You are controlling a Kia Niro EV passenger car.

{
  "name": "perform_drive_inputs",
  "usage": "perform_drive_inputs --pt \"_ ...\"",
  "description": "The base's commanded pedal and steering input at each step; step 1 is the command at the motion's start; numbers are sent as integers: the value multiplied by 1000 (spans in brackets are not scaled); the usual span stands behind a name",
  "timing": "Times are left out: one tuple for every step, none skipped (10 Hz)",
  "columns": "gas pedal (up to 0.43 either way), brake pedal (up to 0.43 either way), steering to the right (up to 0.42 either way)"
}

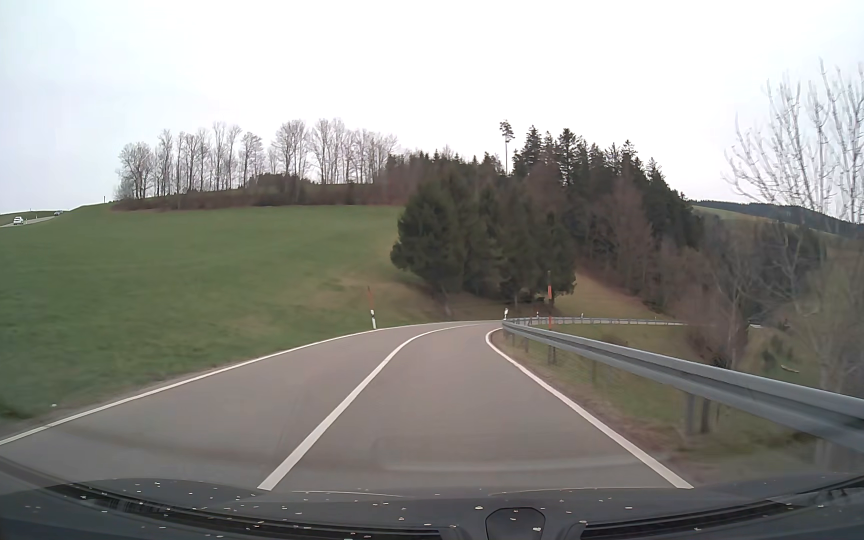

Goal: Follow the waypoints while adhering to traffic rules and regulations

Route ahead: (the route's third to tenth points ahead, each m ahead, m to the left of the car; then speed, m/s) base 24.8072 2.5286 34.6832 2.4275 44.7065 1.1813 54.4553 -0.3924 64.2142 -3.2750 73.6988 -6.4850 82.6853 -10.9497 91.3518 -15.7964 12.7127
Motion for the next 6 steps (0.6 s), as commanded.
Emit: perform_drive_inputs --pt "197 0 -37" --pt "197 0 -25" --pt "197 0 -18" --pt "197 0 -13" --pt "98 0 -11" --pt "98 0 -12"
